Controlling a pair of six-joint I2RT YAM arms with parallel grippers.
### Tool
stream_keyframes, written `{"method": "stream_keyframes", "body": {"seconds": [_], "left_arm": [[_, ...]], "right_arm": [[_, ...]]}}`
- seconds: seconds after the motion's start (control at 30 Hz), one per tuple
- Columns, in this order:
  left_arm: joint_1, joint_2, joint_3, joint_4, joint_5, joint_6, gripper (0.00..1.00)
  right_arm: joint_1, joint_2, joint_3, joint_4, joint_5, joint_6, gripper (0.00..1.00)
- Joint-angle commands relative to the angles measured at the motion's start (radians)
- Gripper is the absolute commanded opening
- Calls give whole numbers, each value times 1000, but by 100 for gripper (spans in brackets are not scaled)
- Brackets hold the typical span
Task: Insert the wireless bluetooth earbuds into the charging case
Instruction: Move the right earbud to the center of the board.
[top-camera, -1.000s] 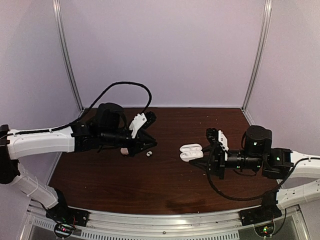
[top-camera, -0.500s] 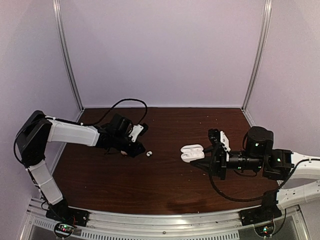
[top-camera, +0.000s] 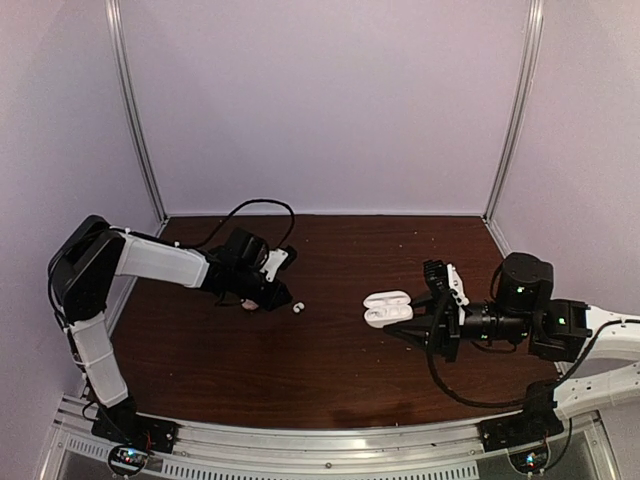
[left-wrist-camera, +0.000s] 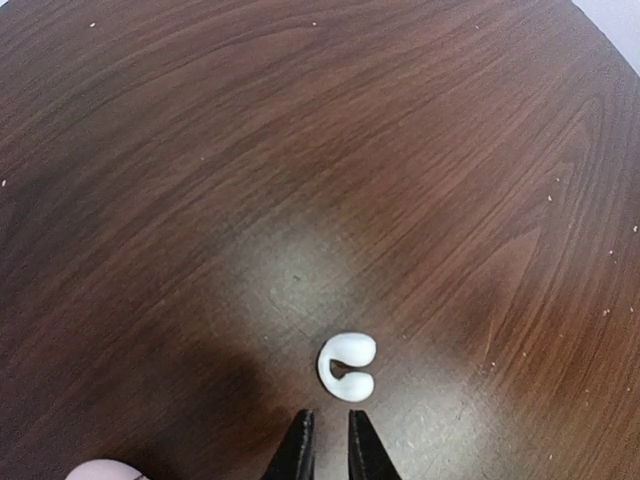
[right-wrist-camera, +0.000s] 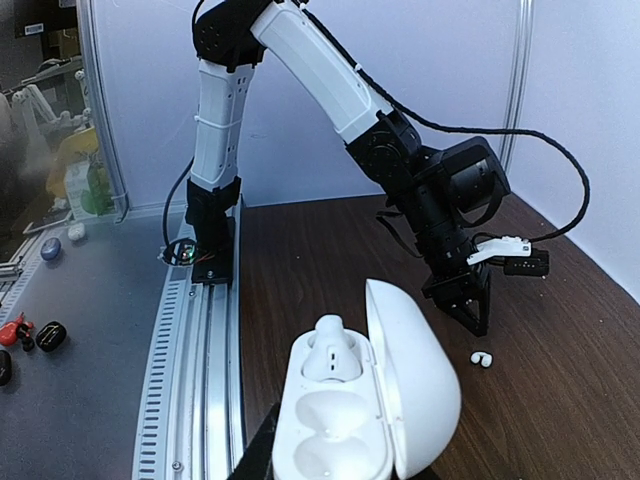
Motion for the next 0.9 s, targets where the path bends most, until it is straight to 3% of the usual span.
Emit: {"method": "stream_keyframes", "body": {"seconds": [0.0,0.4,0.87], "left_arm": [[7,50,52,12,-9,27,15],[2,119,75,-20,-59,70,7],[-80,151,127,-70,-57,99,5]], "right_arm": [[-4,-4,-7,22,-17,-7,0],[-4,-4,-4,17,-2,-4,0],[-4,1,-1,9,-6,2,0]]}}
